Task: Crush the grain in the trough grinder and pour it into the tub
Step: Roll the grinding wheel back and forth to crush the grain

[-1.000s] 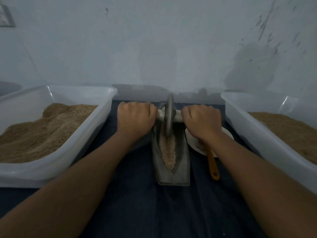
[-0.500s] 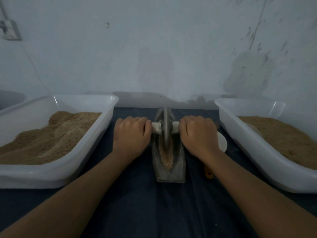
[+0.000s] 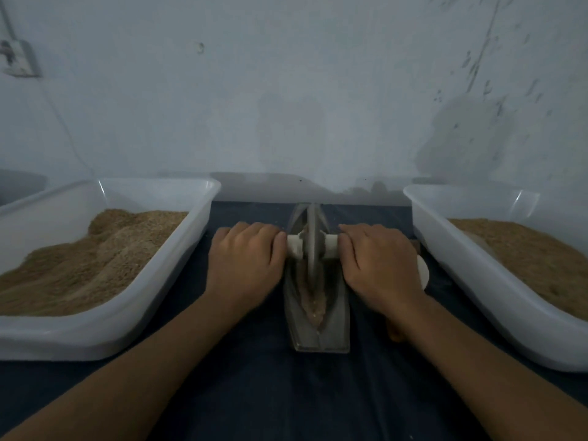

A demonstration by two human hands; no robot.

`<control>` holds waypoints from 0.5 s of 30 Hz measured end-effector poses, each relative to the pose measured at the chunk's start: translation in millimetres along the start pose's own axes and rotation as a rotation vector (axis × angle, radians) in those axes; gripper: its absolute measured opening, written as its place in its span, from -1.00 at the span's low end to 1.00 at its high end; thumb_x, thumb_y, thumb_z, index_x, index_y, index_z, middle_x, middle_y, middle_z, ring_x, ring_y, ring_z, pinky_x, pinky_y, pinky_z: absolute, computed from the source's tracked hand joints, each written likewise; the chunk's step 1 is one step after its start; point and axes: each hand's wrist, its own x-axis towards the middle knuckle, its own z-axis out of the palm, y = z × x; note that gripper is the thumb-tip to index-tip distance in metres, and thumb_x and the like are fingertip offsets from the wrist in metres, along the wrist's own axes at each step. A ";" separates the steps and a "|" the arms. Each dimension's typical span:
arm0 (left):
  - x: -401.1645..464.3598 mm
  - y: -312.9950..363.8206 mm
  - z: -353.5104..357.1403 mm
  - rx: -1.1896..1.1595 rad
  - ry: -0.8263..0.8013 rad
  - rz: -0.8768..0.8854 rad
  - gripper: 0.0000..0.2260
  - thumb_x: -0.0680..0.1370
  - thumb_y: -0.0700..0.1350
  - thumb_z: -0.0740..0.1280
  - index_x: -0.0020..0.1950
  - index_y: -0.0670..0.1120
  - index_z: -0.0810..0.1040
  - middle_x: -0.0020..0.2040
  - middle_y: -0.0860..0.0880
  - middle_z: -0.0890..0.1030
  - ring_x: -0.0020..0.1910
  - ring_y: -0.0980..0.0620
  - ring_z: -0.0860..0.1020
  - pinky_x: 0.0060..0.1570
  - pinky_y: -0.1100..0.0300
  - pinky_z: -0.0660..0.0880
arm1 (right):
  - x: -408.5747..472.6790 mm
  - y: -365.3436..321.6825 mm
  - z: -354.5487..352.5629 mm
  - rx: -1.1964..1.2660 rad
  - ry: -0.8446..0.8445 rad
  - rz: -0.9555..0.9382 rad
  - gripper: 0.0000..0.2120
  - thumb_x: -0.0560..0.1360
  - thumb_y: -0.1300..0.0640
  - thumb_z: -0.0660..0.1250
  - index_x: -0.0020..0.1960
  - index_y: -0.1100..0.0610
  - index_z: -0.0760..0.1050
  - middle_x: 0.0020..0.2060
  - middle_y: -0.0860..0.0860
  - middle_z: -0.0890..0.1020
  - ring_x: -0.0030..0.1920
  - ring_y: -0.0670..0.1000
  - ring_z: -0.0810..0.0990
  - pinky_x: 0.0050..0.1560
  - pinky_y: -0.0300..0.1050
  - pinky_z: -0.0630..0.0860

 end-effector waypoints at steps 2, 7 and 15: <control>30.5 0.9 14.0 0.137 -0.058 -0.020 -0.65 0.69 0.00 0.02 -0.22 0.02 0.45 -0.22 0.02 0.60 -0.22 -0.08 0.51 -0.17 0.02 0.29 | 27.0 6.4 17.8 -0.081 -0.068 0.046 -0.58 0.68 -0.04 -0.04 -0.20 0.02 0.47 -0.33 -0.05 0.55 -0.32 0.06 0.53 -0.25 -0.04 0.27; 67.2 1.0 17.3 0.281 -0.254 0.003 -0.69 0.67 -0.06 -0.07 -0.10 0.02 0.42 -0.13 -0.03 0.62 -0.19 -0.10 0.54 -0.20 0.09 0.25 | 59.0 16.9 36.8 -0.065 -0.218 0.124 -0.58 0.70 -0.03 -0.07 -0.27 0.01 0.32 -0.36 -0.07 0.43 -0.29 0.09 0.48 -0.21 0.00 0.28; -41.2 3.8 -47.0 -0.098 -0.046 0.076 -0.59 0.73 0.08 0.03 0.43 0.00 0.54 0.26 0.06 0.65 0.18 0.05 0.58 0.23 0.02 0.46 | -26.1 1.5 -38.7 0.118 -0.011 -0.113 -0.58 0.69 -0.09 0.03 0.30 0.00 0.60 -0.01 -0.14 0.70 -0.06 -0.11 0.60 -0.02 -0.10 0.52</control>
